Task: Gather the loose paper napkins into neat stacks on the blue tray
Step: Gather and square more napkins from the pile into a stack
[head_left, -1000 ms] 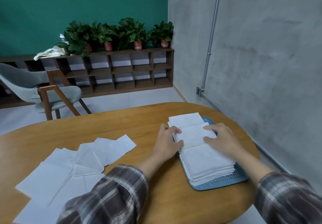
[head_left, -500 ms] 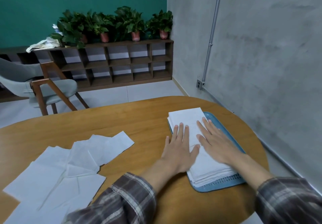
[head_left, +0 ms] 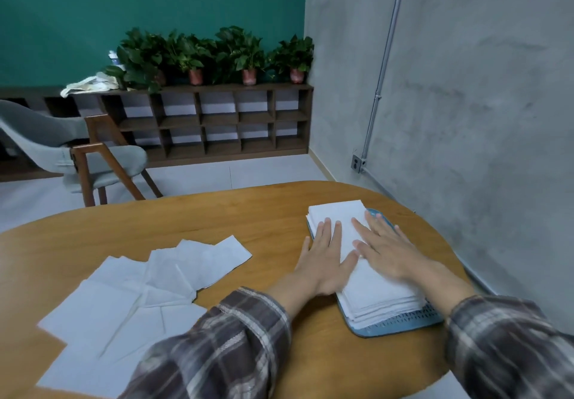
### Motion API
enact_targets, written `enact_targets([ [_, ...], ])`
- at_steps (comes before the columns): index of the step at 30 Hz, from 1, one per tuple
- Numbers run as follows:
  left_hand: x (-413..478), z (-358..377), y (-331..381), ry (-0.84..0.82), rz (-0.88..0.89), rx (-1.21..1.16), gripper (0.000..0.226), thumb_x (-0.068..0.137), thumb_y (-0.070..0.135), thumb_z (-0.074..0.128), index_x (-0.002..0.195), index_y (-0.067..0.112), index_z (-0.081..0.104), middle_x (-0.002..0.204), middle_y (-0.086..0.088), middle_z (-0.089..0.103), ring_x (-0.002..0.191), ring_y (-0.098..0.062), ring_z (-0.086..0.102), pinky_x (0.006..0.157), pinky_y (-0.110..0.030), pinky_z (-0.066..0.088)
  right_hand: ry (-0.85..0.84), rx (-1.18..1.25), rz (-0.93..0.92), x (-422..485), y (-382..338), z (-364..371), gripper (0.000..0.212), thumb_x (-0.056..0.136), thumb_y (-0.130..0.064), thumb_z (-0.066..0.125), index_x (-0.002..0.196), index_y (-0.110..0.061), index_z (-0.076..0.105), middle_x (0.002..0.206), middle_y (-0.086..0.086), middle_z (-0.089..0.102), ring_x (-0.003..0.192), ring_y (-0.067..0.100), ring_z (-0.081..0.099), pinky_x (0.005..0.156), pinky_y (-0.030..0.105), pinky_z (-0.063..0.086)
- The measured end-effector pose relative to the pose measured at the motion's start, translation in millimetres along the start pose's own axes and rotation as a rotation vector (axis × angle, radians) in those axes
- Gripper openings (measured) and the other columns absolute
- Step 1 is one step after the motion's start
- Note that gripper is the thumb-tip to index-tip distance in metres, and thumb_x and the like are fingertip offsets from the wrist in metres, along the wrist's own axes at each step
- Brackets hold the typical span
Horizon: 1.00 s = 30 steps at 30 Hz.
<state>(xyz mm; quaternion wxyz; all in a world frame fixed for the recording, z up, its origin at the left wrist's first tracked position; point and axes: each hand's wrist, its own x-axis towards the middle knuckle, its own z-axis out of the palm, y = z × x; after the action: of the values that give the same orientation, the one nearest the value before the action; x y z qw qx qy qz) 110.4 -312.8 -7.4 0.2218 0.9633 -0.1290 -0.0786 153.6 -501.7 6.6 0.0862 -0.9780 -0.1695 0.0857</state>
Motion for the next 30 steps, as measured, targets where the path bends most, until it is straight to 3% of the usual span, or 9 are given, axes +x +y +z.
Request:
enact_targets([
  [5,-32.2,-35.6,-17.1,0.195,0.080,0.110,0.082,0.108,0.062,0.022,0.166,0.018,-0.015,0.173,-0.003,-0.024,0.159,-0.017,-0.025,0.128,-0.042,-0.011,0.106,-0.033,-0.104,-4.2,-42.0,-14.6,0.064,0.111,-0.055,0.027,0.168,-0.036,0.003,0.175,-0.006,-0.012,0.162,0.020,-0.014,0.131,0.047,0.000],
  [13,-109.1,-81.8,-104.5,0.293,-0.069,0.127,0.090,0.105,0.060,0.042,0.168,0.019,-0.007,0.176,-0.003,-0.013,0.162,-0.019,-0.014,0.132,-0.043,-0.002,0.217,0.070,-0.210,2.0,-154.1,4.1,0.062,0.109,-0.044,0.047,0.165,-0.030,0.026,0.175,-0.003,0.017,0.162,0.021,0.010,0.128,0.041,0.016],
  [21,-206.1,-82.7,-234.2,0.350,-0.293,0.135,0.078,0.100,0.049,0.059,0.165,0.020,0.025,0.175,-0.005,0.007,0.162,-0.027,0.009,0.129,-0.043,0.019,0.173,0.156,-0.361,20.3,-271.5,73.5,0.056,0.106,-0.037,0.052,0.160,-0.029,0.038,0.169,-0.008,0.030,0.157,0.014,0.022,0.125,0.035,0.024],
  [25,-227.9,-68.8,-268.3,0.357,-0.292,0.062,0.069,0.101,0.056,0.058,0.160,0.026,0.038,0.170,0.003,0.030,0.155,-0.017,0.028,0.125,-0.031,0.020,0.157,0.243,-0.384,32.4,-297.4,104.6,0.054,0.105,-0.035,0.055,0.157,-0.031,0.043,0.164,-0.014,0.036,0.154,0.010,0.026,0.122,0.032,0.027],
  [30,-220.2,-47.7,-275.0,0.481,-0.296,0.003,0.063,0.098,0.061,0.057,0.154,0.035,0.043,0.159,0.013,0.040,0.149,-0.009,0.030,0.119,-0.027,0.019,0.168,0.433,-0.379,42.0,-296.6,128.7,0.042,0.101,-0.029,0.063,0.143,-0.029,0.061,0.151,-0.017,0.053,0.143,0.006,0.044,0.116,0.026,0.035],
])
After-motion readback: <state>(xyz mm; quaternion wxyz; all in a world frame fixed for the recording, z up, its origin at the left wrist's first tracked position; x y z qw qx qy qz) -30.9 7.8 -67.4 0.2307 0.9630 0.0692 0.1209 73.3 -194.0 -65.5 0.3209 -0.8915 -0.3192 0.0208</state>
